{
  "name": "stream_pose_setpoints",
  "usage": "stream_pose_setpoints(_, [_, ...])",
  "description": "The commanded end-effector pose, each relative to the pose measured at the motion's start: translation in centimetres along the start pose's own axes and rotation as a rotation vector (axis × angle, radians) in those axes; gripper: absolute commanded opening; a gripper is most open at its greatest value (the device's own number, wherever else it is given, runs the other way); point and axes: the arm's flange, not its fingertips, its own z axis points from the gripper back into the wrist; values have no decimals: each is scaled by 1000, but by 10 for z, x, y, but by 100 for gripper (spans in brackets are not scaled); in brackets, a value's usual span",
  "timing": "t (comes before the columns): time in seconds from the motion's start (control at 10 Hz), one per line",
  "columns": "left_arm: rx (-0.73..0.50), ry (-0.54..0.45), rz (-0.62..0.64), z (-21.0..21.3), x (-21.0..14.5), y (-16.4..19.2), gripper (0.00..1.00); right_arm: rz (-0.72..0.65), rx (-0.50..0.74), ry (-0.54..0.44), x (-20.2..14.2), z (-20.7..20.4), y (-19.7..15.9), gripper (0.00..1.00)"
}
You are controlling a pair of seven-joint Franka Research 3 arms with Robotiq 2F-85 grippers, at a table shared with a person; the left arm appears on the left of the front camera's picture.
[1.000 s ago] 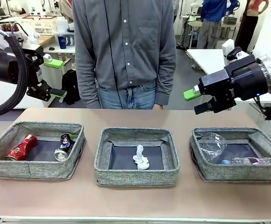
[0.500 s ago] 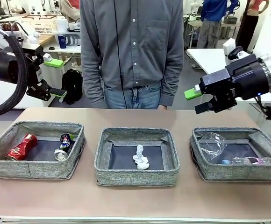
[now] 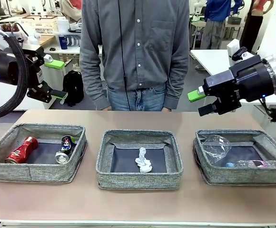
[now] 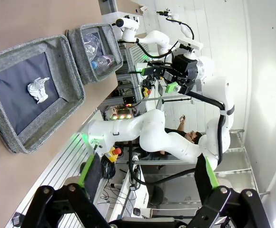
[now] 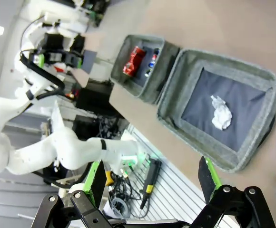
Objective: Sort the waste into the appropriate baskets.
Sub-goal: Place the picked waste into the Fabric basket indicated by the person.
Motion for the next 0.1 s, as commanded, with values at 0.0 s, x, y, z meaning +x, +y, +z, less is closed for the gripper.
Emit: stream_pose_setpoints(0.0, [-9,2,-18,0,-1,-2,100,-15,-8,9,0,5,3,100])
